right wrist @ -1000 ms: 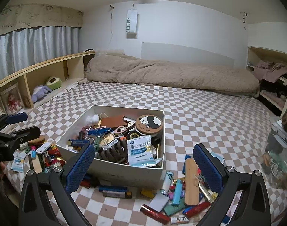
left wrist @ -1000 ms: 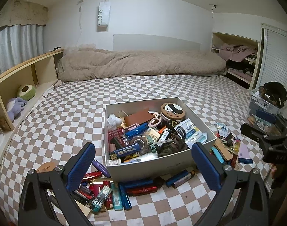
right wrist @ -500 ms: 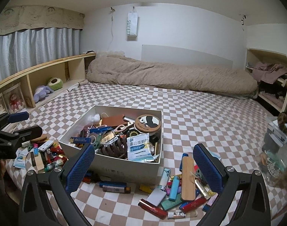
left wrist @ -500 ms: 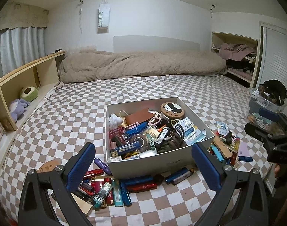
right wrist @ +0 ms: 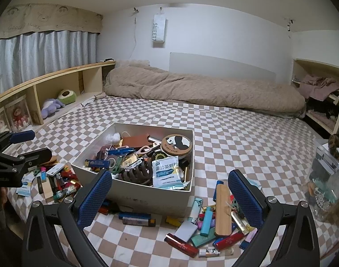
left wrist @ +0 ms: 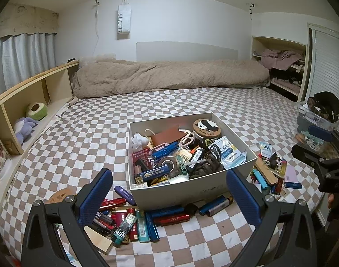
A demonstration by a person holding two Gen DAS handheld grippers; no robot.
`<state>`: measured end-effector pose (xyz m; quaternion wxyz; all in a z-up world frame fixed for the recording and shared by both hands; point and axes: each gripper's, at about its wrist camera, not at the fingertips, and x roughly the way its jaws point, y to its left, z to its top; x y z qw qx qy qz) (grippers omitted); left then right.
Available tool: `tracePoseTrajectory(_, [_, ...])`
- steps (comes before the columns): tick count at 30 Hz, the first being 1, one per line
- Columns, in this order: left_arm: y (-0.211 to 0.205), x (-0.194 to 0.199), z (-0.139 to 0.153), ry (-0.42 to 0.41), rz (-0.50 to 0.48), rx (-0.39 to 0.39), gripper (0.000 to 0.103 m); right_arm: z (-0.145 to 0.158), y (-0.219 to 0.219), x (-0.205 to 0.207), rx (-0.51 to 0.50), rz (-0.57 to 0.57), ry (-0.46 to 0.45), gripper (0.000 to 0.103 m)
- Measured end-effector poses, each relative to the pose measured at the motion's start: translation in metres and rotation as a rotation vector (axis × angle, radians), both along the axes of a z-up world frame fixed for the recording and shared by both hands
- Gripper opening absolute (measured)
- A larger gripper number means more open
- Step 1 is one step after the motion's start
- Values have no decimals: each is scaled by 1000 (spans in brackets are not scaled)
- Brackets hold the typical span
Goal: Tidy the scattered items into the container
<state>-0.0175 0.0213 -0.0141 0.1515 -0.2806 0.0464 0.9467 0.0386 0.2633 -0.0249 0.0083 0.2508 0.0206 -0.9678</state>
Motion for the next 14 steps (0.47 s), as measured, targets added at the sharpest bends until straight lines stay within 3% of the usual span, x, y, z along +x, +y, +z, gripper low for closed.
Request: tracePoseTrajectory(14, [1, 1, -2, -13, -23, 13, 103, -2, -3, -2, -2, 6, -6, 103])
